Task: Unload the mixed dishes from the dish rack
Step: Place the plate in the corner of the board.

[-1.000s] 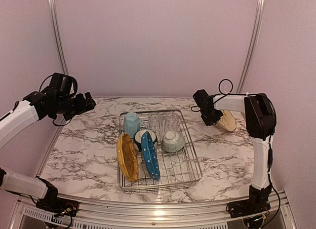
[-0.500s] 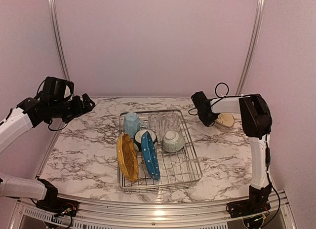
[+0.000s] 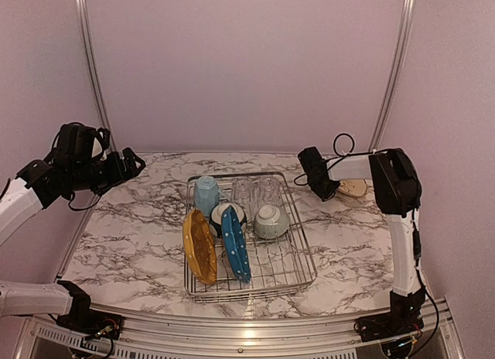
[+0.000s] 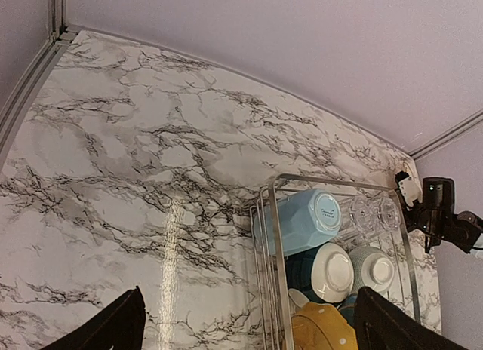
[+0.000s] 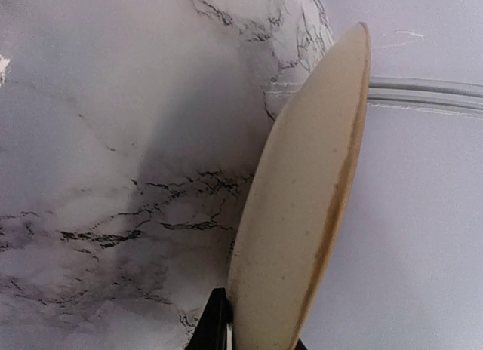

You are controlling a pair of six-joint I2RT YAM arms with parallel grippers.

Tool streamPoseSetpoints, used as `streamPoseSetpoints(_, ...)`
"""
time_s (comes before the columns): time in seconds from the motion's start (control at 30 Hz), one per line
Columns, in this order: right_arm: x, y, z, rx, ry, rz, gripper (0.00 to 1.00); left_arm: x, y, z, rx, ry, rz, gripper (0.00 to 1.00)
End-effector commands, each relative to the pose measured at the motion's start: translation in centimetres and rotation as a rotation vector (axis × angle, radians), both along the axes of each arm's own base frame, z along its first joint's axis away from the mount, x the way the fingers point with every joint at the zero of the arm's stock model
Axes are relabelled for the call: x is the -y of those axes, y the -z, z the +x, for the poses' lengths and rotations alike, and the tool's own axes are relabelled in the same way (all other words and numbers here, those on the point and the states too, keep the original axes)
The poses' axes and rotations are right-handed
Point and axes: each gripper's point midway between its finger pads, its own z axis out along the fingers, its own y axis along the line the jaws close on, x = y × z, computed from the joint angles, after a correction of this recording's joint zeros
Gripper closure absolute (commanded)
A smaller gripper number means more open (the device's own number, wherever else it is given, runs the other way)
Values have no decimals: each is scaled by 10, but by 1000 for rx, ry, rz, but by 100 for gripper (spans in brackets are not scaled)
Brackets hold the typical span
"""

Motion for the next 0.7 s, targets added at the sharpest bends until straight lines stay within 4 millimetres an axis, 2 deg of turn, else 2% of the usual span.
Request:
streamPoseSetpoints(0.0,1,-39,24,130,28,-12,99,0,-3,-7,12,12,-10,1)
streamPoseSetpoints(0.17,-5,-41,19,105,39,73,74,-2,-5,-11,14,11,-6,1)
streamPoseSetpoints(0.3,-16,-42,9,88,51,209,39,-4,-6,-14,19,7,-15,1)
streamPoseSetpoints(0.37,-20,-43,3,82,59,263,28,-4,-5,-15,17,7,-20,1)
streamPoseSetpoints(0.47,-30,-48,-7,81,75,386,21,-2,-4,-16,11,11,-29,1)
streamPoseSetpoints(0.67,-61,-67,-38,93,85,720,17,-3,-3,-14,8,3,-27,1)
